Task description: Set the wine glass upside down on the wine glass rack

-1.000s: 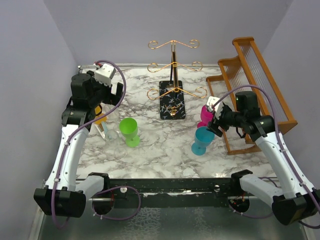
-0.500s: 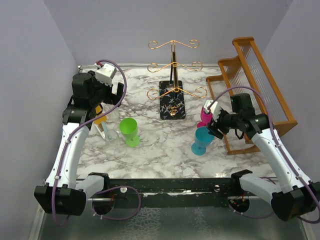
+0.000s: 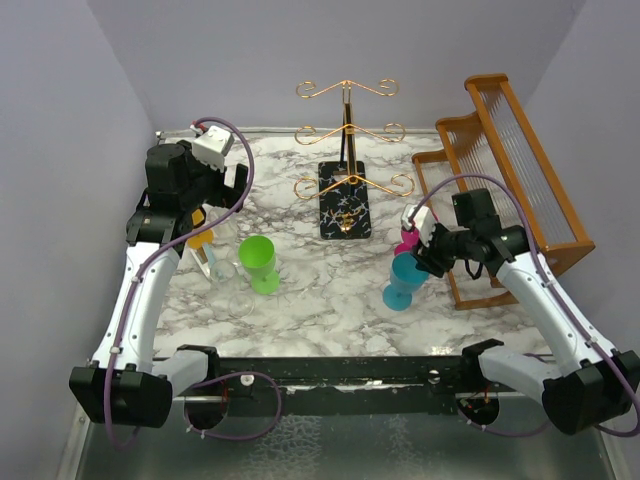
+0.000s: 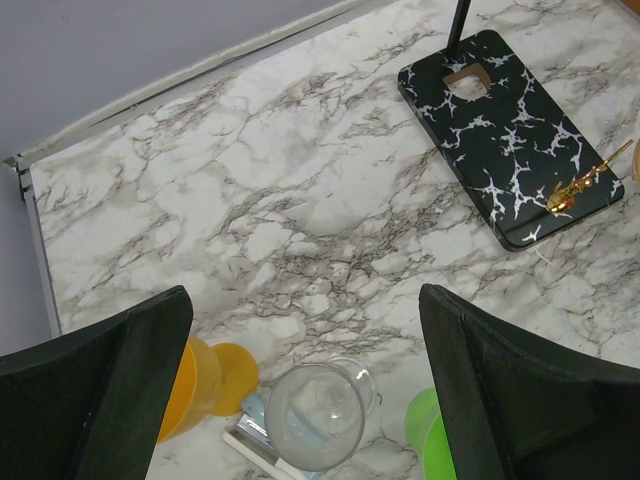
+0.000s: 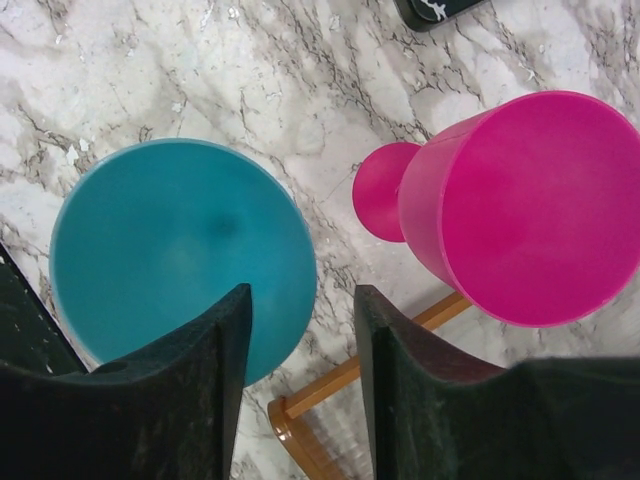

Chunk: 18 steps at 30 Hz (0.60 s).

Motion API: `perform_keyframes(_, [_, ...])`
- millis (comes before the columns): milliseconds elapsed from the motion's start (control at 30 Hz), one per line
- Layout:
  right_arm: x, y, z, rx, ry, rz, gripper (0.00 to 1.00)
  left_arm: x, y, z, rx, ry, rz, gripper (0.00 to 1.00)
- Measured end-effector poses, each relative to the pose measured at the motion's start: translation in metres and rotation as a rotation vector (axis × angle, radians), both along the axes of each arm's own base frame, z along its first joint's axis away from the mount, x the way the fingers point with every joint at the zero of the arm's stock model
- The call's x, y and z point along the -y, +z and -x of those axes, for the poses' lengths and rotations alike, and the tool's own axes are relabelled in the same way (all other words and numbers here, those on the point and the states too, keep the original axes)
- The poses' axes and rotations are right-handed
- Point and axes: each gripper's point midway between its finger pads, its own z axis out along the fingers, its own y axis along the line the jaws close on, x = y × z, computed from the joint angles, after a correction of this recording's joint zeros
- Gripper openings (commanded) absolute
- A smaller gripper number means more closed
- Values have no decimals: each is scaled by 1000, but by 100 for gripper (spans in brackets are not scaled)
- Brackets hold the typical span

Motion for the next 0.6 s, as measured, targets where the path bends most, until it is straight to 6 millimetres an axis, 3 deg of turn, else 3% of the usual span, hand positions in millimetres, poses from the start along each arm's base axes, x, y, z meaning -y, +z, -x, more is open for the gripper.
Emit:
perform_keyframes(367, [-20, 4, 2, -12, 73, -89, 9, -2, -1, -1, 0, 6, -7, 99])
perform_keyframes(600, [-39, 11, 5, -46, 172, -168, 1, -2, -1, 0, -2, 6, -8, 99])
